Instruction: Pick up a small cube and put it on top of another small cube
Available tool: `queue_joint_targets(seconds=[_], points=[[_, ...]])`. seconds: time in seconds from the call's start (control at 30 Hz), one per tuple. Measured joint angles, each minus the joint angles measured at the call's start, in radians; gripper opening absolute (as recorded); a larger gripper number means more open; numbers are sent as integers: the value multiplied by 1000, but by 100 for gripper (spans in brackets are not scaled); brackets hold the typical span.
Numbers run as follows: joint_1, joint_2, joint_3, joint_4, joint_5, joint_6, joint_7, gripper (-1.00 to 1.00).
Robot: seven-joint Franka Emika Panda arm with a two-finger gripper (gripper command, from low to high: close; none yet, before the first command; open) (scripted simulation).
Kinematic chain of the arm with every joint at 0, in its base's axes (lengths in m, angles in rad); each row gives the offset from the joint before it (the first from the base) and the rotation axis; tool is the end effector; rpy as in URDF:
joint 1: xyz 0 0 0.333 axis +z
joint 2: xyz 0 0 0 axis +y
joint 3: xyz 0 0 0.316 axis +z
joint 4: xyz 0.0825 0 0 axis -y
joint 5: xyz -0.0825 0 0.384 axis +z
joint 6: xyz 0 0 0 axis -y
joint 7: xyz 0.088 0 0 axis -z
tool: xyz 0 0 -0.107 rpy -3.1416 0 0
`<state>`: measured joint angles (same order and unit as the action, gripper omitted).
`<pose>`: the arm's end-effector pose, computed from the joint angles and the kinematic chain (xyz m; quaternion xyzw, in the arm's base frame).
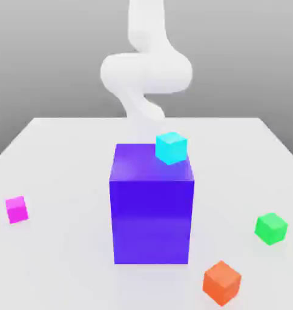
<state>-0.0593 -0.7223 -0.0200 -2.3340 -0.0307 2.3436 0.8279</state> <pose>0.3756 -0.0329 0.6705 -0.8420 0.4037 -0.3356 0.1243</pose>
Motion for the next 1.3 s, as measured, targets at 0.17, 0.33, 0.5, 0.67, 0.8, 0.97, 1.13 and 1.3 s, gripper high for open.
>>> queue_joint_targets(seconds=[0.17, 0.33, 0.5, 0.67, 0.8, 0.97, 1.13, 1.3], points=[[-118, 158, -56, -69, -56, 88, 52, 0], [-226, 310, -128, -136, -94, 174, 91, 0], [-320, 463, -220, -204, -106, 261, 110, 0], [-398, 618, -319, -273, -62, 351, 89, 0], [-509, 749, -367, -327, 48, 422, 20, 0], [-616, 924, -279, -346, 255, 527, -123, 0], [-728, 1060, -145, -316, 362, 632, -207, -100], [-739, 1075, -132, -313, 372, 643, -214, -100]])
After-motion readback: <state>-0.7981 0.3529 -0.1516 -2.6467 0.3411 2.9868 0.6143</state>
